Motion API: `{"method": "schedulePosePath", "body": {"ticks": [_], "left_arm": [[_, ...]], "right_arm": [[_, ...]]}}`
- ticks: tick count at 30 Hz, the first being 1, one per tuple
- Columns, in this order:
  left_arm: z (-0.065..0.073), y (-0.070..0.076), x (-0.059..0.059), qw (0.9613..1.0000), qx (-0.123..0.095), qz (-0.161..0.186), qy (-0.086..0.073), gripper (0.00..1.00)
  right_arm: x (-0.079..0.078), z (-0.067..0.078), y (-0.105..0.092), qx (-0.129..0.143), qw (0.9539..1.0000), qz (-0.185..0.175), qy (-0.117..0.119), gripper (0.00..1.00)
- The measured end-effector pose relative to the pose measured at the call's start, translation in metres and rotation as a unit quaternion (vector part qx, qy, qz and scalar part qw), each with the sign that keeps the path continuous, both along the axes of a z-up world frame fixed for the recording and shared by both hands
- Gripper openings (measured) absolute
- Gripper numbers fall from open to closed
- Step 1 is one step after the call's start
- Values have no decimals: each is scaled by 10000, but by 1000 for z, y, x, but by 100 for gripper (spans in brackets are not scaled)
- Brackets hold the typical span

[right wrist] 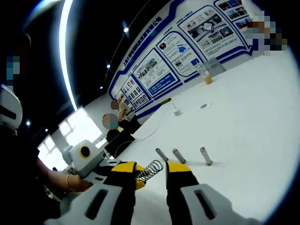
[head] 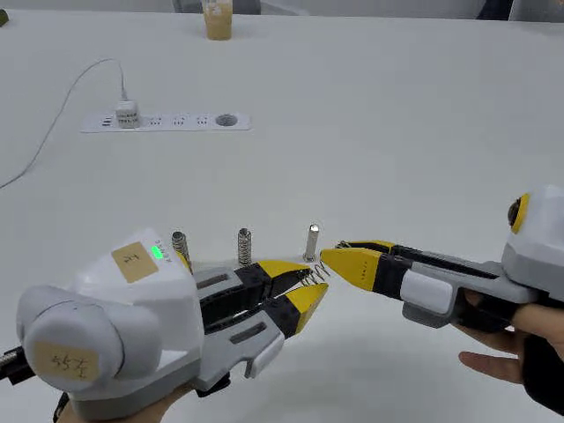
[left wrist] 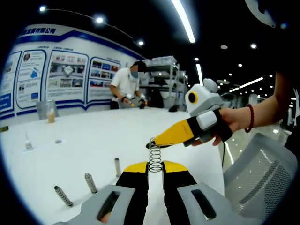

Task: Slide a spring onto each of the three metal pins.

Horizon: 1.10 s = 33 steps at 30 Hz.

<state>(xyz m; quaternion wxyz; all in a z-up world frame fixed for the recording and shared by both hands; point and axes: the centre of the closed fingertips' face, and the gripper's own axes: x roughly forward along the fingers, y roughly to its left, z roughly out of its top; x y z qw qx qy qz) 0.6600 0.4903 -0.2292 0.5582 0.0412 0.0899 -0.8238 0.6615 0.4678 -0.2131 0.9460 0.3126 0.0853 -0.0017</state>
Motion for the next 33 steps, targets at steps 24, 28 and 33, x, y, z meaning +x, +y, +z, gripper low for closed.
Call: {"method": "schedulePosePath", "body": {"ticks": [24,28,33], "left_arm": [[9,8,-1,9998,-27,-57,169,11],[6,8,0,10000,47,-68,30,11],[4,7,3,9999,131,-27,28,12]], "right_arm": [[5,9,18,121,9992,340,-188,13],[7,10,22,-27,9989,417,-210,12],[8,9,22,-166,9988,421,-191,11]]}}
